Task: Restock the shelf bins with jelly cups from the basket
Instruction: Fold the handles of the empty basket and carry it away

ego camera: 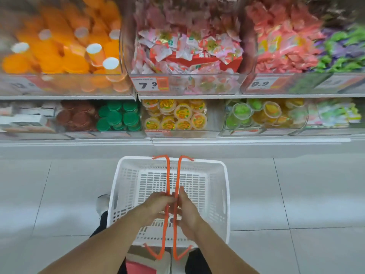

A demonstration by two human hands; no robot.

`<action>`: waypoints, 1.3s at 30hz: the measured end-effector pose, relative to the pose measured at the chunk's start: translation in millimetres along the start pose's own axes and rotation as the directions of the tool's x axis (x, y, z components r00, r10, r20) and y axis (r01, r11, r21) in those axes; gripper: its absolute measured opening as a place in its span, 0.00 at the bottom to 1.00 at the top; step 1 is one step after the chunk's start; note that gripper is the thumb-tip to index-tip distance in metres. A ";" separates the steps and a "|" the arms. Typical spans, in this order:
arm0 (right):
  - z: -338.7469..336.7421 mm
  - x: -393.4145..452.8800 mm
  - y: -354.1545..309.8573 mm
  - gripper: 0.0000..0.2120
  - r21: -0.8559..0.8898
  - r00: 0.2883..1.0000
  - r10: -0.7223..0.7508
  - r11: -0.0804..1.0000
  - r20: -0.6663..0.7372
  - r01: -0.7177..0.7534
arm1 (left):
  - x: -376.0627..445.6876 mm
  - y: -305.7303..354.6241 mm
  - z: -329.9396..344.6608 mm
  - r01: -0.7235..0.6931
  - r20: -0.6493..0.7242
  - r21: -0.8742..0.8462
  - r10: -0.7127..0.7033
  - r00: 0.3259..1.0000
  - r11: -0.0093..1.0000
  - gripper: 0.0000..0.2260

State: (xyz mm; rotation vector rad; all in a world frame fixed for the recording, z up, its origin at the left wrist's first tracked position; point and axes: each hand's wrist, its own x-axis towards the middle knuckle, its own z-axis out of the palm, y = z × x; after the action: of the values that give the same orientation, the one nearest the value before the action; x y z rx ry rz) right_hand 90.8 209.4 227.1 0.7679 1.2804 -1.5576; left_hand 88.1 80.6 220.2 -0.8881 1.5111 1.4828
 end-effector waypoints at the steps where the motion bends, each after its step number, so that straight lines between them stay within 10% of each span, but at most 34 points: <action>1: 5.9 -18.1 -3.2 0.27 -0.004 1.000 0.001 1.000 0.031 0.000 | -18.6 2.1 3.5 -0.027 0.004 -0.010 0.027 1.000 1.000 0.08; 14: 27.3 -149.2 -13.0 0.27 -0.162 0.948 0.003 0.985 0.319 0.052 | -148.9 46.0 -4.6 -0.104 0.073 -0.079 0.110 0.991 0.991 0.11; 24: -81.3 -226.2 -2.2 0.15 -0.249 0.904 -0.351 0.923 -0.245 0.292 | -174.3 100.8 140.5 -0.148 0.193 0.004 0.145 0.971 0.989 0.08; 39: -392.0 -361.0 -9.8 0.08 -0.261 0.718 -0.489 0.872 -0.496 0.414 | -177.9 182.7 496.9 -0.211 0.325 0.228 0.130 0.937 0.951 0.03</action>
State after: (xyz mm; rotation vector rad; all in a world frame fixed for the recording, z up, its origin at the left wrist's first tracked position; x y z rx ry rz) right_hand 173.3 685.2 452.8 0.8982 2.1133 -1.6628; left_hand 34.5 575.6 473.2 -0.3571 1.5313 1.4255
